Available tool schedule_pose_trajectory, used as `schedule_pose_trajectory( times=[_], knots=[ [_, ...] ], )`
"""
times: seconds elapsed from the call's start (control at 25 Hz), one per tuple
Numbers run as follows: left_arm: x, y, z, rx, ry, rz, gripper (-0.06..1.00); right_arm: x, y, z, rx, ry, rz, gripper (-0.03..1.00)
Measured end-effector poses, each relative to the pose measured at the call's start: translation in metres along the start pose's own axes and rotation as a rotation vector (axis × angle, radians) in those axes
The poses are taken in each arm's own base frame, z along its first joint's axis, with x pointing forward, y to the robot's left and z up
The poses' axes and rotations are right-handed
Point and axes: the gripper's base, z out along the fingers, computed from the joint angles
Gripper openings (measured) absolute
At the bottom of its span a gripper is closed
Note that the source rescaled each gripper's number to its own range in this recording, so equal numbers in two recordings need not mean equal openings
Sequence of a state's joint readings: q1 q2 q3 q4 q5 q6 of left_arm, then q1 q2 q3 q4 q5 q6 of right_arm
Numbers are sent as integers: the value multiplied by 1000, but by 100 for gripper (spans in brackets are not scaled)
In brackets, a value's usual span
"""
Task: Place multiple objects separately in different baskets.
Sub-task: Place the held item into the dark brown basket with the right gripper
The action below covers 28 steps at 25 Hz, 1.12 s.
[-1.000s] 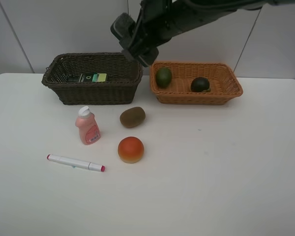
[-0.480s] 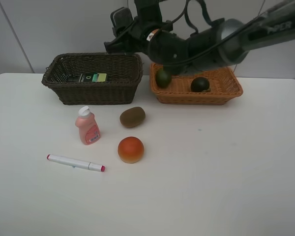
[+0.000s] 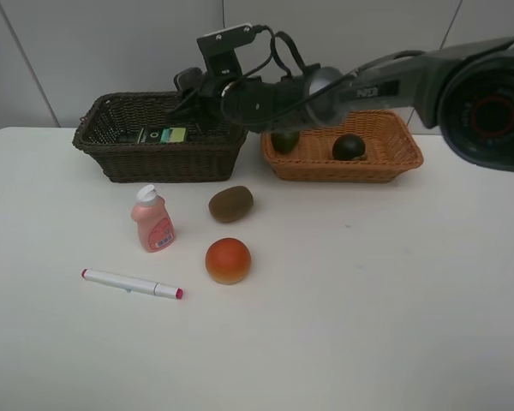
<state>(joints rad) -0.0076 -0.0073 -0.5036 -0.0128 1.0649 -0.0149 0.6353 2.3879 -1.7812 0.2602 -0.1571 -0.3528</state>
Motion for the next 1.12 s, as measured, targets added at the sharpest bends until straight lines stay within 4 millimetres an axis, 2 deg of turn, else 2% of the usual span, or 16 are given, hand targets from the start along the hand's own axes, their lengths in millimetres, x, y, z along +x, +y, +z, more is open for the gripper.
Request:
schedule_pose_trajectory(
  times=[0.2, 0.76, 0.8, 0.84, 0.88, 0.96, 1.04, 1.12],
  knots=[
    [0, 0, 0, 0, 0, 0, 100, 9, -4, 7, -18, 75, 6, 28],
    [0, 0, 0, 0, 0, 0, 100, 7, -4, 8, -19, 76, 33, 28],
    [0, 0, 0, 0, 0, 0, 100, 7, -4, 8, -20, 79, 36, 32],
    [0, 0, 0, 0, 0, 0, 100, 7, -4, 8, -20, 81, 40, 46],
    [0, 0, 0, 0, 0, -1, 100, 7, -4, 8, -19, 79, 42, 64],
    [0, 0, 0, 0, 0, -1, 100, 7, -4, 8, -17, 76, 46, 86],
    [0, 0, 0, 0, 0, -1, 100, 7, -4, 8, -16, 76, 57, 95],
    [0, 0, 0, 0, 0, -1, 100, 7, -4, 8, -16, 77, 60, 98]
  ],
)
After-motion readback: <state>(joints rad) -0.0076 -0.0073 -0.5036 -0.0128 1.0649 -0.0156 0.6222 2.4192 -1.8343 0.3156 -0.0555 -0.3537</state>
